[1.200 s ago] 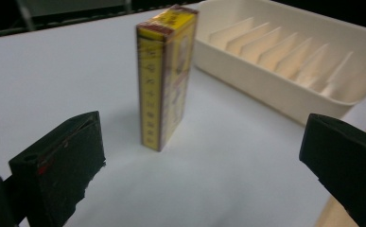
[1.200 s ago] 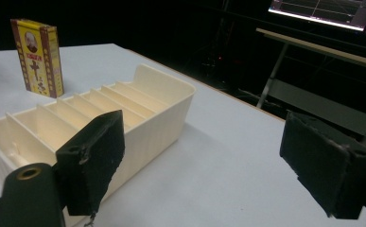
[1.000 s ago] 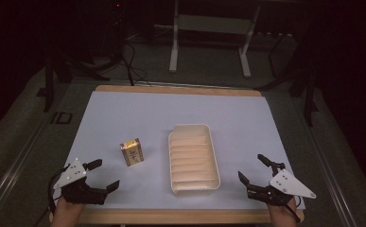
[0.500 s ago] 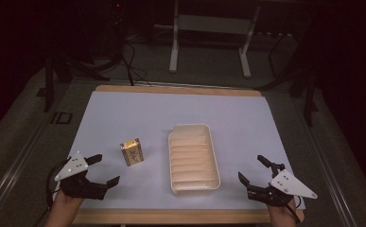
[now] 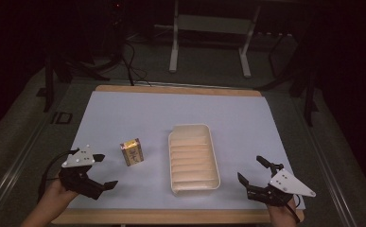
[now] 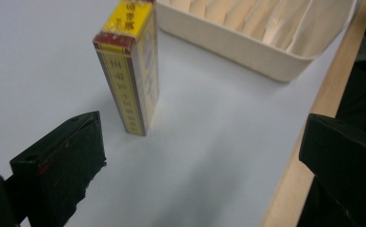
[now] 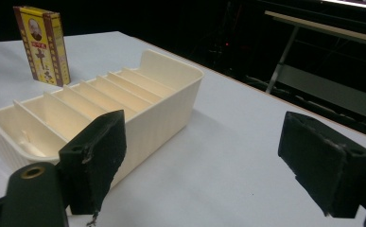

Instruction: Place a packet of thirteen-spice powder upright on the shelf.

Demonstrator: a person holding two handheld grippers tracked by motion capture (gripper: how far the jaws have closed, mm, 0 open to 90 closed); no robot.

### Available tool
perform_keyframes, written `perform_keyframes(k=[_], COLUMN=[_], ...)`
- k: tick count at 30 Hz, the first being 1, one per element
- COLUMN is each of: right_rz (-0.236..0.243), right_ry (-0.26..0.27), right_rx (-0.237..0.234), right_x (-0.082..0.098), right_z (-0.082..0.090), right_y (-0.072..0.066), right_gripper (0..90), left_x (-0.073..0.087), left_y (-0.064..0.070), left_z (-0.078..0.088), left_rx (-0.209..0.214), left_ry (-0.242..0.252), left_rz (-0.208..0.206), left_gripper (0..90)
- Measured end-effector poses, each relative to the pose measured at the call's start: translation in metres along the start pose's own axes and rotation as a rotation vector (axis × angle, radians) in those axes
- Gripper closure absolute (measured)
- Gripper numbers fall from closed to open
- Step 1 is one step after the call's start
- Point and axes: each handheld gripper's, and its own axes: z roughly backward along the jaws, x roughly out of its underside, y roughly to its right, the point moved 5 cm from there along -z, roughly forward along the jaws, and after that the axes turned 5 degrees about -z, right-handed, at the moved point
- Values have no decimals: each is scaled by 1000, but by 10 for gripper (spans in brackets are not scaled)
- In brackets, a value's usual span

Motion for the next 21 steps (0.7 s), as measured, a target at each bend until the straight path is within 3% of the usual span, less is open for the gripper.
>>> perform_keyframes(k=[10, 11, 21], right_rz=[1, 3, -4], right_ry=[-7, -9, -13], right_rx=[-5, -7, -11], right_x=[1, 1, 1], right_z=[-1, 0, -1], right_y=[0, -1, -1], right_gripper=[160, 160, 160], left_x=[6, 9, 19], left_y=[1, 1, -5], left_z=[-1, 0, 4], left_rx=[50, 45, 58], left_ry=[-141, -176, -289], left_rz=[-51, -62, -69], left_gripper=[13, 14, 14])
